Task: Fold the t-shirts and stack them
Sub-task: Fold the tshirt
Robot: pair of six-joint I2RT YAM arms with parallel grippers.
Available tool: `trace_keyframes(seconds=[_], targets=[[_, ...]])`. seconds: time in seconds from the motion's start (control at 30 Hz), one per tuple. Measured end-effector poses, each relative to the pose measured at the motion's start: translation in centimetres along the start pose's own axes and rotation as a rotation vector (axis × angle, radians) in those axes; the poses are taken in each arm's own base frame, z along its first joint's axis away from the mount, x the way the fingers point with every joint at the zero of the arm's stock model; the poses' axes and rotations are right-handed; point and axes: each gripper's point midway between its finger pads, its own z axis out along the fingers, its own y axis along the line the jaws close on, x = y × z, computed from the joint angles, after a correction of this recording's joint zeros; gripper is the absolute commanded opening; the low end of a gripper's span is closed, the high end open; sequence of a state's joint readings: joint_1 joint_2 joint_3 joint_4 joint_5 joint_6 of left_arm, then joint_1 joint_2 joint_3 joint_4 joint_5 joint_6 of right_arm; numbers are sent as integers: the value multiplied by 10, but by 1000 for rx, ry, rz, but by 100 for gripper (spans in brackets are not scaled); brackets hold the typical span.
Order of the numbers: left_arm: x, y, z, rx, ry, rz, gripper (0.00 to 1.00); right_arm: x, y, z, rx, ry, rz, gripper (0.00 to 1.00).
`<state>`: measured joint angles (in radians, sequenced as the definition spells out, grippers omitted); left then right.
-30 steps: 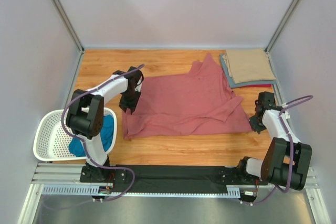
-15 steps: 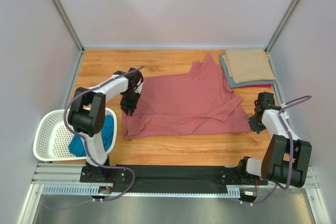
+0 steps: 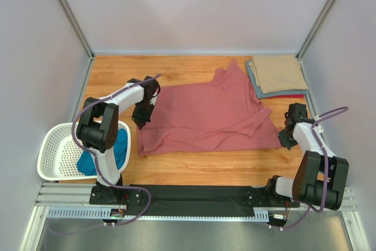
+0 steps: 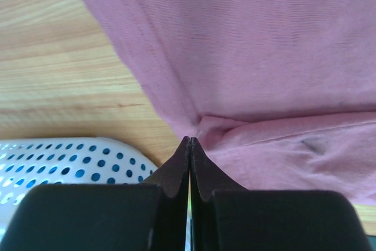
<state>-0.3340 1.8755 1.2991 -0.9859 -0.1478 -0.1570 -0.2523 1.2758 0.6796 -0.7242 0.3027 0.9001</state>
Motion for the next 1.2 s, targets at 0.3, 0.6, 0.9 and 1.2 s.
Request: trace_keyframes(seconds=[0.3, 0.6, 0.9, 1.2], targets=[[-2, -3, -6, 18, -21, -19, 43, 0, 1, 0, -7, 2, -2, 0], [-1, -15, -17, 100, -39, -20, 52, 0, 1, 0, -7, 2, -11, 0], [1, -16, -13, 102, -17, -15, 48, -1, 1, 0, -9, 1, -11, 0], [2, -16, 4, 88, 22, 6, 22, -1, 1, 0, -10, -2, -16, 0]])
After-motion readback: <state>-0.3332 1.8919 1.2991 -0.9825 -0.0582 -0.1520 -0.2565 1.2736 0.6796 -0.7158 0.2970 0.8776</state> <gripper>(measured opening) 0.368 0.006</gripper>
